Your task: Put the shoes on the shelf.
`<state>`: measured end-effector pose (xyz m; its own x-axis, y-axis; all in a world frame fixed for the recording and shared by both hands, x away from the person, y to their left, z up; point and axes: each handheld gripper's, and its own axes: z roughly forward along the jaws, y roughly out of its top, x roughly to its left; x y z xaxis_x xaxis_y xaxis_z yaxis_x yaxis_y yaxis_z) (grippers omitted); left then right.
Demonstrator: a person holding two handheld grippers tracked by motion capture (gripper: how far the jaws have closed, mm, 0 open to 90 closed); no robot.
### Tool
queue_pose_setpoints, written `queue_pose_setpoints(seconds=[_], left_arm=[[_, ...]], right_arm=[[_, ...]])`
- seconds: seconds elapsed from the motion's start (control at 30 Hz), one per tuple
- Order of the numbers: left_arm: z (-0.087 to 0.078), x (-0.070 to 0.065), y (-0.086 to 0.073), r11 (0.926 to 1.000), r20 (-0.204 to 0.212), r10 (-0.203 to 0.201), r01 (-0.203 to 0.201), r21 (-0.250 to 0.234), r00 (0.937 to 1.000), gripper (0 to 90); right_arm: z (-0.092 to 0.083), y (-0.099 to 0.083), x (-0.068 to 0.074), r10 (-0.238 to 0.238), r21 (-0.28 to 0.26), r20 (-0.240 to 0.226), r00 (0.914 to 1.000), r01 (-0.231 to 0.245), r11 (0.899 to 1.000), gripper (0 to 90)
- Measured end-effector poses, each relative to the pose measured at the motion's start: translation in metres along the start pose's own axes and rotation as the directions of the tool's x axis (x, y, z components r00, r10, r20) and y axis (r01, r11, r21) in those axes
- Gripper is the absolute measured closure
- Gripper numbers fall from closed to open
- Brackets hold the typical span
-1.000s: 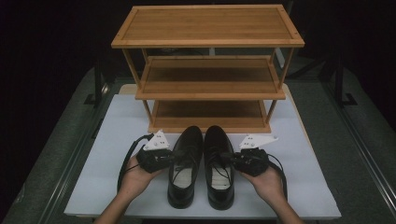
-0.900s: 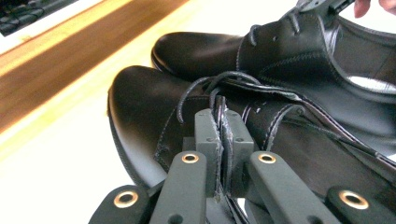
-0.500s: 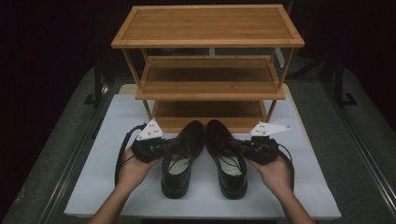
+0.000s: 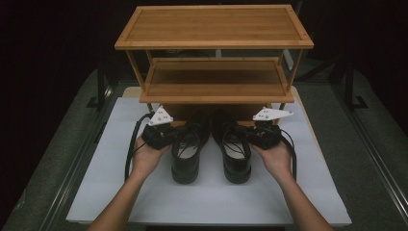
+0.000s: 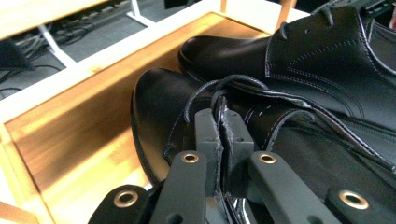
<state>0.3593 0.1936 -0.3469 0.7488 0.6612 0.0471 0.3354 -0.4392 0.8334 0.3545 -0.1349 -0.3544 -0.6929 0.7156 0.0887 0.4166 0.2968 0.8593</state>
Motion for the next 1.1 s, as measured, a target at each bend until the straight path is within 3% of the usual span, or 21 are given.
queue_pose_setpoints(seconds=[0.37,0.63,0.83,1.1], left_arm=[[0.040,0.020,0.008,0.9988,-0.080,-0.037,0.034,-0.036,0.9961,87.2],[0.068,0.021,0.011,0.9986,-0.135,-0.019,0.013,-0.051,0.9906,87.2],[0.080,0.019,0.010,0.9988,-0.155,0.000,-0.008,-0.048,0.9879,87.1],[0.080,0.015,0.005,0.9982,-0.132,0.008,-0.016,-0.057,0.9912,86.3]], right_arm=[[0.034,0.009,-0.024,0.026,-0.012,0.076,0.9968,-0.025,1.000,86.7],[0.055,0.013,-0.031,0.034,-0.024,0.132,0.9907,-0.031,0.999,86.7],[0.066,0.011,-0.032,0.038,-0.028,0.161,0.9862,-0.034,0.999,86.6],[0.070,0.002,-0.029,0.046,-0.037,0.147,0.9880,-0.041,0.998,86.3]])
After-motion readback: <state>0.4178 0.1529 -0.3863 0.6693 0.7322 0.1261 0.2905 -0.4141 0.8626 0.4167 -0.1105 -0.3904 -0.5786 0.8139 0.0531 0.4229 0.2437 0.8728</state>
